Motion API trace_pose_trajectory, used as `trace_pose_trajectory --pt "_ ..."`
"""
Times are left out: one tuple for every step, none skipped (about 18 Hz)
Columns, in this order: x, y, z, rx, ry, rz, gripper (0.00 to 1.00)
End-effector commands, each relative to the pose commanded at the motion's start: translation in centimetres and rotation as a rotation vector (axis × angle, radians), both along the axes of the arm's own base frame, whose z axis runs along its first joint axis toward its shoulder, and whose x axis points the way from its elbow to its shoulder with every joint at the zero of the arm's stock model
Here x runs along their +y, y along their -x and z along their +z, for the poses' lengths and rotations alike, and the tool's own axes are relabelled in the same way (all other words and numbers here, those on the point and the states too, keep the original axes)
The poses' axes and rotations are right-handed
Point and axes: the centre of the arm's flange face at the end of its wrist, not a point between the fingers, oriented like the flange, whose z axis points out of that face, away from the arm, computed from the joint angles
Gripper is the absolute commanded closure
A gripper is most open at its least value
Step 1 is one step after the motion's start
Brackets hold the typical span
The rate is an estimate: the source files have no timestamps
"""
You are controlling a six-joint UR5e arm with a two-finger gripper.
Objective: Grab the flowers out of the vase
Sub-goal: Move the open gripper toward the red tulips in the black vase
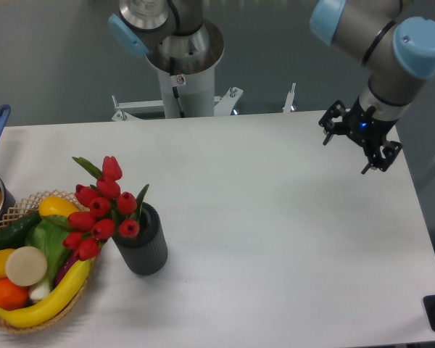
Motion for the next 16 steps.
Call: trace_pose_trajectory --pt "0.0 -0.8 0.3 -0.008 -0.034 0.007 0.00" --pt "0.0 -1.1 0.3 -0.006 -0.087 0.016 0.00" --pt "0.4 -1.5 0.1 -0.003 -0.157 0.023 0.00" --pt "0.9 -3.0 -0.3 0.015 -0.235 0.030 0.00" --pt "0.9 -4.2 -0.8 0.039 -0.270 0.033 0.00" --pt "1.2 -5.4 -0.9 0.075 -0.319 0.029 0.00" --pt "1.7 -6.3 -1.1 0.088 -0.372 0.048 0.00" --pt "2.1 -7.1 -1.1 0.077 -0.413 0.086 0.00" --pt "3.0 -7.8 -1.0 0.056 -0.436 0.103 0.00" --pt "4.4 -8.7 -1.1 0.032 -0.452 0.089 0.00" --pt "6.0 -9.8 -1.2 0.014 -0.467 0.064 0.00" --pt "7.3 -10.8 -1.2 -0.007 -0.486 0.041 0.00" --pt "8.4 -11.6 -1.4 -0.030 -0.500 0.029 0.00" --pt "9.8 -12.5 -2.1 -0.068 -0.507 0.028 0.00" --pt "10.9 -13.3 -2.3 -0.091 -0.512 0.028 0.00" --pt "11.7 -14.1 -2.3 -0.105 -0.519 0.020 0.00"
